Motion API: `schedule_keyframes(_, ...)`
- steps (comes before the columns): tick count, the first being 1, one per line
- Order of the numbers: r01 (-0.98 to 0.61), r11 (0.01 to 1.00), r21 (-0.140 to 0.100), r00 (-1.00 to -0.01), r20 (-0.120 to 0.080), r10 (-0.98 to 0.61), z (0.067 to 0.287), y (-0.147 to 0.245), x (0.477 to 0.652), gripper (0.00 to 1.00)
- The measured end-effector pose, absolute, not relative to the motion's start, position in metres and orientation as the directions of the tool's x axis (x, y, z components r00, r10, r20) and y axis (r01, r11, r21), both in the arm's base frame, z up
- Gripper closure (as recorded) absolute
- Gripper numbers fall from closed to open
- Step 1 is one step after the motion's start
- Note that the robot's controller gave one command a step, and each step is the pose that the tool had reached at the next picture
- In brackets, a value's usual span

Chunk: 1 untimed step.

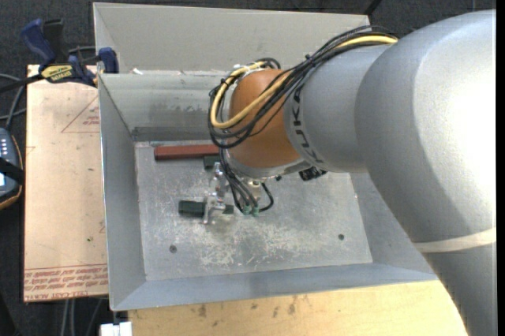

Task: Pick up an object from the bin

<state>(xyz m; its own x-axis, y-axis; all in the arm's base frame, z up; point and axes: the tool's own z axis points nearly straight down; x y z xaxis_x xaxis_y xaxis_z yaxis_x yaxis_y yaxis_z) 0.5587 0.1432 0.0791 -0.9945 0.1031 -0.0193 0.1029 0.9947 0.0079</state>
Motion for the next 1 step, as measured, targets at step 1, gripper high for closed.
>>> schedule_keyframes(1,0.040,0.999,0.002,-0.999,-0.005,0.040,0.2326,0.1466,0.5554,1.00)
